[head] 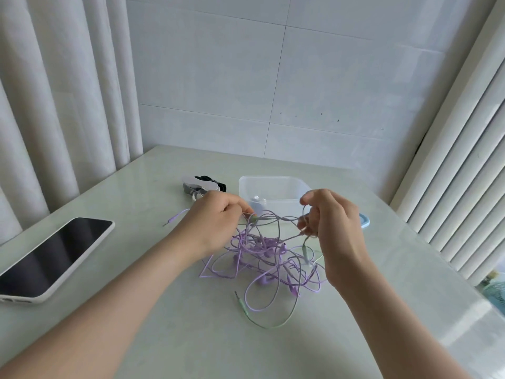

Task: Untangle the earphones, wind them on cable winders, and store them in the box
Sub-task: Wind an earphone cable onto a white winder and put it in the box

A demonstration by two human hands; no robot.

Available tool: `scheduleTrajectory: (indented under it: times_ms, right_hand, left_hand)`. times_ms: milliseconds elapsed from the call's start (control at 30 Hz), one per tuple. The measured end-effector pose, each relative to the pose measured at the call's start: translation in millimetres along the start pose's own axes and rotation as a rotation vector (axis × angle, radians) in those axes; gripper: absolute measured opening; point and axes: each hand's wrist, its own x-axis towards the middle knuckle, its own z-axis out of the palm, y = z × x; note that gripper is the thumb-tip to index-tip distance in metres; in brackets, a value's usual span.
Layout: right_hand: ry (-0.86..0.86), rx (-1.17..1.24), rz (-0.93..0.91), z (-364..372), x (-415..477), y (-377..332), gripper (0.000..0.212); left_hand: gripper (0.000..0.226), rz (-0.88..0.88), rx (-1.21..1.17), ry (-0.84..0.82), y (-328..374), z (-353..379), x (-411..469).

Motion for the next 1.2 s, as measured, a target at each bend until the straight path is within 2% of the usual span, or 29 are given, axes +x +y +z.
scheduleTrajectory:
  times_ms: [167, 333, 400, 500, 633, 767, 900, 1067, 1133, 1200]
  right_hand:
    - [-0.117, -0.246, -0.146, 2, -4, 1, 0.02]
    - [-0.238, -0.402, -0.251, 4, -7, 10, 0.017]
    - [-0.249, -0.423, -0.336, 5, -7, 14, 0.012]
    - [-0.257, -0.496, -0.524, 7, -7, 18, 0.015]
    - [-0.167, -0.664, -0.656, 11, -6, 24, 0.007]
    - [-0.1, -0.677, -0.689, 8, -1, 29, 0.004]
    - [-0.049, -0.718, -0.731, 8, -2, 32, 0.004]
    - [-0.015, -0.762, -0.822, 8, -1, 31, 0.002]
    - [0.014, -0.823, -0.842, 8, 0, 32, 0.001]
    - [0.071, -0.905, -0.854, 9, 2, 35, 0.009]
  left_hand:
    - [0.041, -0.039, -0.116, 0.004, -2, 1, 2]
    - [0.04, -0.048, -0.123, 0.066, 0, 2, 2]
    - [0.035, -0.04, -0.146, 0.086, 1, 2, 0]
    - [0.027, -0.05, -0.168, 0.094, 3, 3, -3]
    - [0.021, -0.103, -0.303, 0.081, 5, 0, -2]
    - [0.017, -0.123, -0.435, 0.033, 5, -3, -2]
    - [0.013, -0.1, -0.415, -0.038, 4, -4, -3]
    - [0.009, -0.049, -0.357, 0.006, 8, 0, -7]
    - [0.015, -0.049, -0.331, 0.004, 7, -1, -6]
    - [0.022, -0.052, -0.324, -0.022, 3, -2, -4]
